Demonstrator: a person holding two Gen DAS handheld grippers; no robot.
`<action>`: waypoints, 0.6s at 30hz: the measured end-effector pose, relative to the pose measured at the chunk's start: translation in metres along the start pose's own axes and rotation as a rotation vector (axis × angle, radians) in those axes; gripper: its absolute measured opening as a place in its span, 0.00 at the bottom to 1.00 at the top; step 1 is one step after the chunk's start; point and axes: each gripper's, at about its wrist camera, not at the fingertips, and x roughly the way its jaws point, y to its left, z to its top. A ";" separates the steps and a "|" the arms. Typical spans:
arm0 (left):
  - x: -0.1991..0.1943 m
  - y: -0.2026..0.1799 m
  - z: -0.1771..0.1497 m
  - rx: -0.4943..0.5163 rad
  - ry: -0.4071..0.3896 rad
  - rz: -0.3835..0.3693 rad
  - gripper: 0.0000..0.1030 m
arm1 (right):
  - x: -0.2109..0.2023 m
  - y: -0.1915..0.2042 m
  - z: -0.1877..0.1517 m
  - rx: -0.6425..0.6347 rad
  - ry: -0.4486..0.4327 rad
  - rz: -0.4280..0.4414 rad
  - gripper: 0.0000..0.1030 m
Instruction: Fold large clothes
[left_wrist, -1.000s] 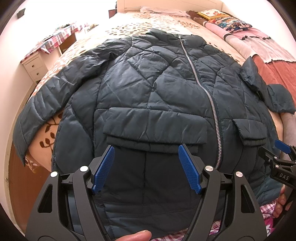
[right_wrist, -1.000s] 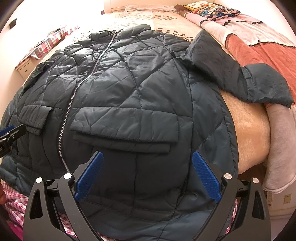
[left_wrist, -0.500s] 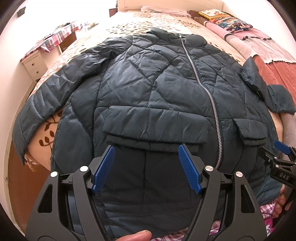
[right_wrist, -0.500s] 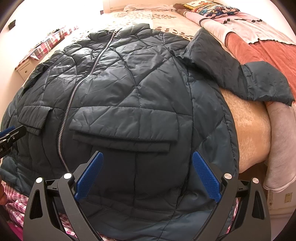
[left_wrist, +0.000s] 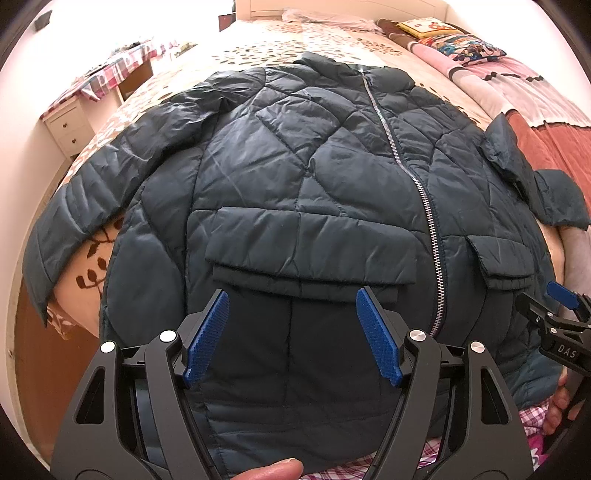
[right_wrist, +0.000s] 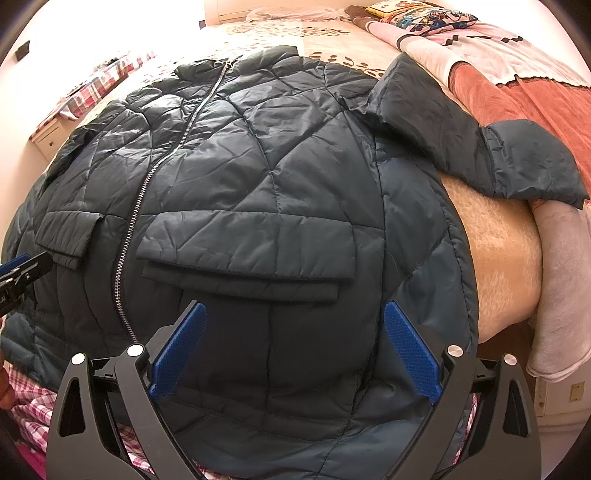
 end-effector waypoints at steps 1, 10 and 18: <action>0.000 0.001 0.002 0.000 0.000 0.000 0.69 | 0.000 0.000 0.001 0.000 0.000 0.000 0.91; 0.000 0.000 0.002 -0.001 0.003 -0.001 0.69 | 0.000 -0.001 0.002 0.001 0.002 0.002 0.91; 0.000 -0.001 0.001 0.001 0.005 -0.002 0.69 | 0.000 -0.004 0.001 0.011 -0.002 0.003 0.91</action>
